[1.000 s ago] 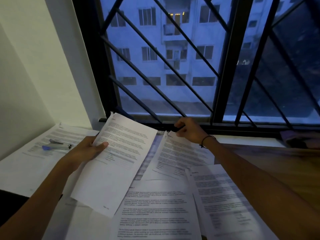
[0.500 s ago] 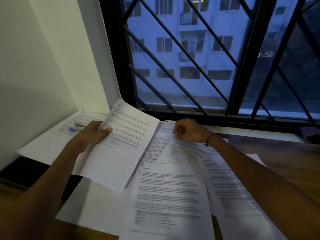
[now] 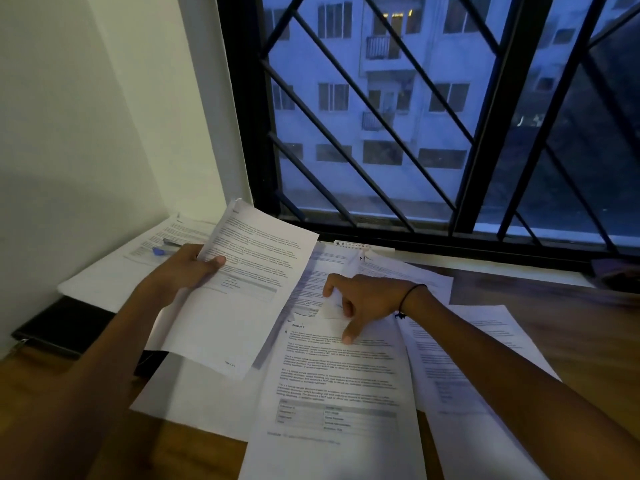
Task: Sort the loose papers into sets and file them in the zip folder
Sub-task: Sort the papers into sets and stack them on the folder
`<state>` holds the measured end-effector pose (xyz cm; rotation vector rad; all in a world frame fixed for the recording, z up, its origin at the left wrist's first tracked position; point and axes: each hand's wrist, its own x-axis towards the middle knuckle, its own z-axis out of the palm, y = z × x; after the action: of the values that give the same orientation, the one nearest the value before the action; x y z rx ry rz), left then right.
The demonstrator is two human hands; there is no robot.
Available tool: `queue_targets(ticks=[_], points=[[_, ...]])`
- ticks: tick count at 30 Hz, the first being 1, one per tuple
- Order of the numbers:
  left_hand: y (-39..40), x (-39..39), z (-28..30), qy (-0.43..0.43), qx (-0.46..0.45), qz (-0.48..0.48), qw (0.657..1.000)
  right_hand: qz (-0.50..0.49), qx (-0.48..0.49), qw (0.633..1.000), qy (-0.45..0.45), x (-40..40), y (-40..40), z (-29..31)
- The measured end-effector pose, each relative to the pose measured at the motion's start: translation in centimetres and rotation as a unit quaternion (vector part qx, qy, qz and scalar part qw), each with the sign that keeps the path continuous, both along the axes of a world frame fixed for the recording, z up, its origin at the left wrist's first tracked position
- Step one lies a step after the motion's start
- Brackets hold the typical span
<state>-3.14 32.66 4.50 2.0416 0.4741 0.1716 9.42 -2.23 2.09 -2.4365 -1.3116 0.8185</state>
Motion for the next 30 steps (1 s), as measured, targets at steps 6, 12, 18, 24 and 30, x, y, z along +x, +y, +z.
queue_targets(ticks=[6, 12, 18, 24, 30], points=[[-1.7, -1.3, 0.2, 0.004, -0.010, -0.036, 0.999, -0.038, 0.009, 0.999, 0.006, -0.4, -0.6, -0.8], [-4.1, -1.9, 0.3, -0.004, -0.032, -0.070, 0.997, -0.058, 0.098, 0.994, -0.003, 0.8, -1.3, -0.5], [-5.1, -2.1, -0.3, 0.017, -0.044, -0.120, 0.992, -0.145, 0.240, 0.960, 0.021, 2.5, -1.7, -0.1], [-6.5, -1.8, -0.9, 0.024, -0.041, -0.143, 0.989, -0.198, 0.357, 0.910, 0.064, 2.9, -1.7, 1.0], [-7.4, -1.6, -0.8, 0.034, -0.061, -0.155, 0.985, -0.206, 0.402, 0.887, 0.095, 3.6, -1.5, 1.5]])
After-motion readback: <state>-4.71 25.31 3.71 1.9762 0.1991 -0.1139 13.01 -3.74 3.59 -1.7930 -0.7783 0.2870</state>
